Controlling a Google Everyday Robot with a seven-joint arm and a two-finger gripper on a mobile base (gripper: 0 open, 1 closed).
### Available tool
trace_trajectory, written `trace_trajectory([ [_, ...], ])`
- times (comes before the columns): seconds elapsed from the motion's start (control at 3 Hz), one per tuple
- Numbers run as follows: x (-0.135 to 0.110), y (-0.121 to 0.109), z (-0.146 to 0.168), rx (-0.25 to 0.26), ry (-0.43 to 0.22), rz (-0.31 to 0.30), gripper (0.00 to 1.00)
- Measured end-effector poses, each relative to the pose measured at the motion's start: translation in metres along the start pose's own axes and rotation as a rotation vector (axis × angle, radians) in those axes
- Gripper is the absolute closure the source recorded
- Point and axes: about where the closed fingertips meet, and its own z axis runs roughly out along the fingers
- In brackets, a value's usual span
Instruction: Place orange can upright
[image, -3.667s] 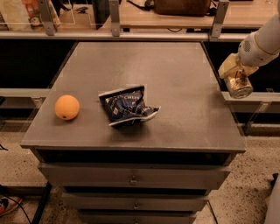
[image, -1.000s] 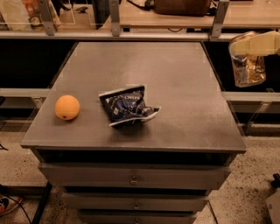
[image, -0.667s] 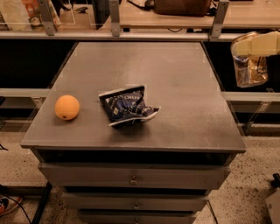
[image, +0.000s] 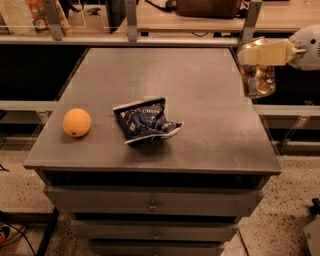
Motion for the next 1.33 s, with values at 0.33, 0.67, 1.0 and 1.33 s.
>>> trace_trajectory([
  [0.33, -0.005, 0.007, 0.025, -0.062, -0.041, -0.067, 1.0],
  [0.67, -0.005, 0.011, 0.043, -0.111, -0.099, -0.135, 1.0],
  [1.0, 0.006, 0.009, 0.052, -0.127, -0.181, -0.218, 1.0],
  [1.33, 0.006, 0.009, 0.052, -0.127, -0.181, -0.217, 1.0],
])
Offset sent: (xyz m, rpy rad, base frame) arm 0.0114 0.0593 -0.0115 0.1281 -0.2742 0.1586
